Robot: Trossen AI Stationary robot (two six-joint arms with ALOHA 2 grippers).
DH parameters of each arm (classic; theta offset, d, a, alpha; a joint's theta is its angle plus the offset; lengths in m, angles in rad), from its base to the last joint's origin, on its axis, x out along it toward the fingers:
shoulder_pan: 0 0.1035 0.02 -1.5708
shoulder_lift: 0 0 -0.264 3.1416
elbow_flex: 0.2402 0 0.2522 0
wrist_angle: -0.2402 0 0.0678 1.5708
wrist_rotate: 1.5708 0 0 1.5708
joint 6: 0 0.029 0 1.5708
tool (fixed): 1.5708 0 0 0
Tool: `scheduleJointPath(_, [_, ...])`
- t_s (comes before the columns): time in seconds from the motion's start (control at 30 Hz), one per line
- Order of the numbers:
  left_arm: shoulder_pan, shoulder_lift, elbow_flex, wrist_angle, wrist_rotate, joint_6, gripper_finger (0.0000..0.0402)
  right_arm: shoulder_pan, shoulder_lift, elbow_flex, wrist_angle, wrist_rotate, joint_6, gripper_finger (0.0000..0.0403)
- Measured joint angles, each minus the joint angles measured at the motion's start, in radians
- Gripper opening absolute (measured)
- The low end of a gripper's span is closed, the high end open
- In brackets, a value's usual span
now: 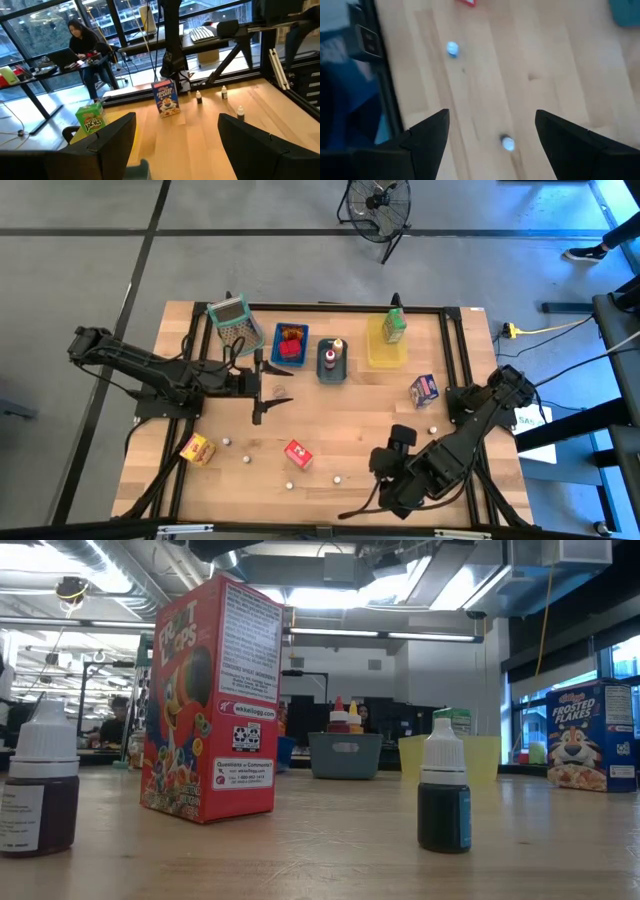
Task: Pick & Place Kitchen Items
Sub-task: Put the small black food coloring bottle into the dark green bin
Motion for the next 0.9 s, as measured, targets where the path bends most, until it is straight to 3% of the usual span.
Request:
scheduleJointPath(0.13, [0.000,0.000,0.000,-0.005,0.000,-0.006,0.0278,-0.001,0.000,0.000,-0.031,0.002,-0.049,0.0295])
scheduleJointPath(0.37, [0.002,0.000,0.000,0.018,0.000,0.015,0.0278,0.011,0.000,0.000,-0.146,-0.140,-0.117,0.0295])
scheduleJointPath(0.53, [0.014,0.000,0.000,0.030,0.001,0.001,0.0278,0.028,0.000,-0.037,-0.163,-0.141,-0.152,0.0295])
scheduleJointPath(0.73, [0.014,0.000,0.000,0.005,0.004,-0.050,0.0278,0.020,0.000,-0.173,-0.081,-0.160,-0.153,0.0295])
scheduleJointPath(0.9, [0.011,0.000,0.000,-0.002,0.005,-0.050,0.0278,0.007,0.000,-0.307,0.051,-0.243,-0.155,0.0295])
